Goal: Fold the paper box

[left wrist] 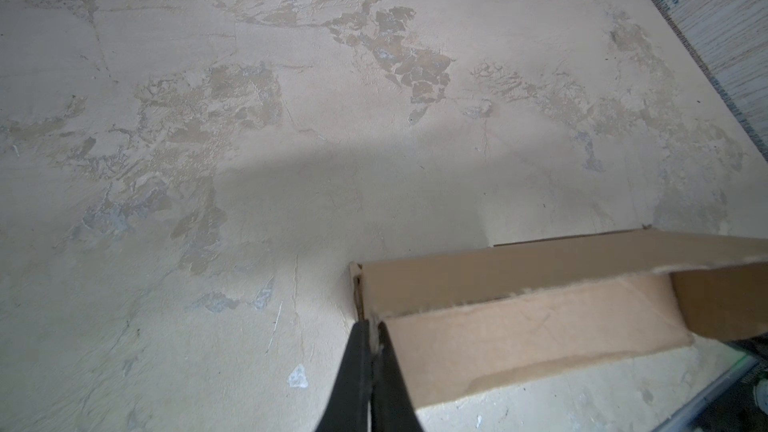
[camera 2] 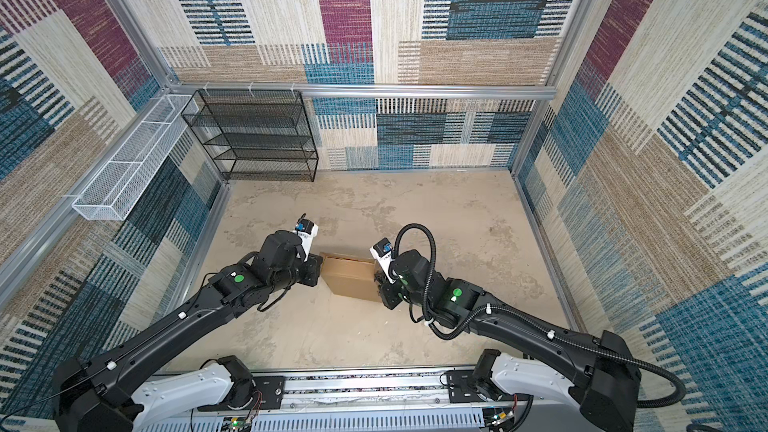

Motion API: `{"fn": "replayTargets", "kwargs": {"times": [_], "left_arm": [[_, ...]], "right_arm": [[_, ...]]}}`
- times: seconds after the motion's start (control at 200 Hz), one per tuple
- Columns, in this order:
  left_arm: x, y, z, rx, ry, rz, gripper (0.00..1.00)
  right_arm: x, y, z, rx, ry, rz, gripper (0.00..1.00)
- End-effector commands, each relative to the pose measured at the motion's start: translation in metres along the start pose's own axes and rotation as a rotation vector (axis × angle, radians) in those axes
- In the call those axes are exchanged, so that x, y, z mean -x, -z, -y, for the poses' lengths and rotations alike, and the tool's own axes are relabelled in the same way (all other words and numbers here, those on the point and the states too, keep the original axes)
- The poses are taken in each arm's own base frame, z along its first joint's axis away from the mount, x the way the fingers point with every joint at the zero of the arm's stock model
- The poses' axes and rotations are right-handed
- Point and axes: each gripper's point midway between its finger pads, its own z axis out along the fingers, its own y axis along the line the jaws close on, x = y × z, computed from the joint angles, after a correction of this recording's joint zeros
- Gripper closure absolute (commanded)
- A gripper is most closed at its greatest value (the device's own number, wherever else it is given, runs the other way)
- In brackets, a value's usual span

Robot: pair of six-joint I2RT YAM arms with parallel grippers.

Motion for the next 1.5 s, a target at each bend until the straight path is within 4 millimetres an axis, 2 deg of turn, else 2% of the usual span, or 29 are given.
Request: {"fn": "replayTargets", "kwargs": {"times": [0.0,0.22,0.335,0.496,0.666,0.761,0.871,0.956,0.976,1.052,1.147,1.297,1.497], "left_arm": [[-0.012,0.0,-0.005,0.032,0.013,-0.043,1.0],[-0.01,0.001,-0.007,0.059,0.018,-0.018,1.0],[-0.012,0.0,-0.009,0.078,0.018,-0.016,1.0],[-0.012,-0.002,-0.007,0.085,0.015,-0.014,1.0],[-0.012,-0.004,-0.003,0.085,0.001,-0.011,1.0],[-0.012,-0.004,-0.002,0.084,-0.001,-0.009,1.0],[-0.011,-0.005,-0.001,0.08,-0.005,-0.006,1.0],[-0.011,-0.005,0.0,0.08,-0.005,-0.007,1.0],[-0.011,-0.005,0.0,0.081,-0.006,-0.007,1.0],[-0.011,-0.006,0.0,0.082,-0.008,-0.009,1.0],[-0.012,-0.007,0.001,0.083,-0.008,-0.014,1.0],[-0.012,-0.006,0.0,0.084,-0.004,-0.011,1.0],[-0.012,-0.007,0.001,0.08,-0.005,-0.011,1.0]], "right_arm": [[0.009,0.006,0.005,-0.025,-0.021,0.047,0.97],[0.001,0.008,0.013,-0.065,-0.038,0.043,0.95],[0.004,0.013,0.016,-0.078,-0.04,0.06,0.9],[0.02,0.025,0.009,-0.038,-0.072,0.114,0.71],[0.031,0.03,0.002,0.01,-0.18,0.16,0.56],[0.04,0.029,-0.001,0.031,-0.213,0.187,0.53],[0.05,0.028,-0.007,0.036,-0.087,0.168,0.48],[0.053,0.026,-0.004,-0.013,0.027,0.1,0.38],[0.054,0.025,-0.003,-0.02,0.049,0.088,0.32],[0.058,0.024,-0.004,-0.033,0.128,0.051,0.26],[0.06,0.02,-0.002,-0.053,0.215,-0.008,0.14],[0.049,0.01,0.011,-0.128,0.349,-0.085,0.12],[0.039,0.01,0.015,-0.175,0.507,-0.11,0.04]]}}
